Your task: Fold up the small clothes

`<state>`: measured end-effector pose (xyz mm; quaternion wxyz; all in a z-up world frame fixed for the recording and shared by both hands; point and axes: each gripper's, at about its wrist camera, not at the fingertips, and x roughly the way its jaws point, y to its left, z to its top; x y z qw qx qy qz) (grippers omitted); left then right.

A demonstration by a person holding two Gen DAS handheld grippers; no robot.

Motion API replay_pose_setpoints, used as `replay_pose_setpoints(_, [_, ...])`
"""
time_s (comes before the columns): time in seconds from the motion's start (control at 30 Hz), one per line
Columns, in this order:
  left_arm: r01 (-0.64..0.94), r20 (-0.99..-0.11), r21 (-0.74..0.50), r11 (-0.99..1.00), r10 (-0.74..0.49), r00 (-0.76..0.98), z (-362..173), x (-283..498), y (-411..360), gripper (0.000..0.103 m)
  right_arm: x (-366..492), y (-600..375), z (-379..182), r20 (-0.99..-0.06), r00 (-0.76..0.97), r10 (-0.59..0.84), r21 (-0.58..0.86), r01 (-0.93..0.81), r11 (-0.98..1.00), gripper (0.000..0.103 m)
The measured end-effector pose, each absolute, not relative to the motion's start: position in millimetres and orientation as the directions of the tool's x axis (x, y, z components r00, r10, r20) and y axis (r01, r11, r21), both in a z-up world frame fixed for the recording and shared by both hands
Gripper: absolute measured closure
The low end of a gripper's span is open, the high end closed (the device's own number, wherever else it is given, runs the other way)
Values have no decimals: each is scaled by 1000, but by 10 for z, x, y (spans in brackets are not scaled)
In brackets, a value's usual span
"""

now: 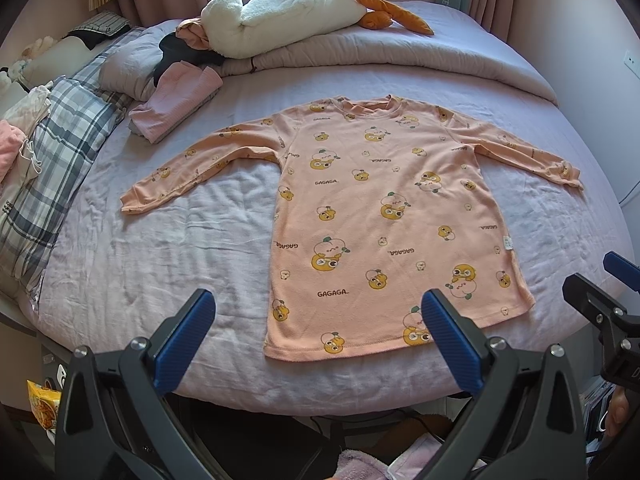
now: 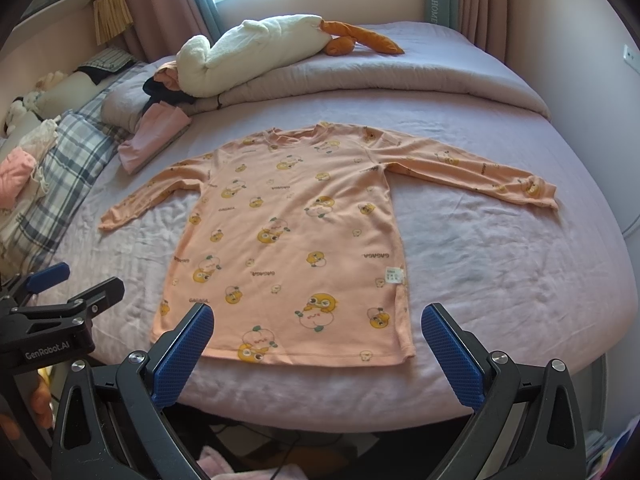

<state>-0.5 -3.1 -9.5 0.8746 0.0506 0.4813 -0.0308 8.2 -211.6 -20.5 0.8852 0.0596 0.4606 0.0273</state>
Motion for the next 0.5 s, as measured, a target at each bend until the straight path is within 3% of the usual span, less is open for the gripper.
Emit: replay_pose_setpoints(0.5, [106,-850,61,992,-4,527,-105,12,-58,0,78,-2113,-208,-814,572,104,132,8,991,0])
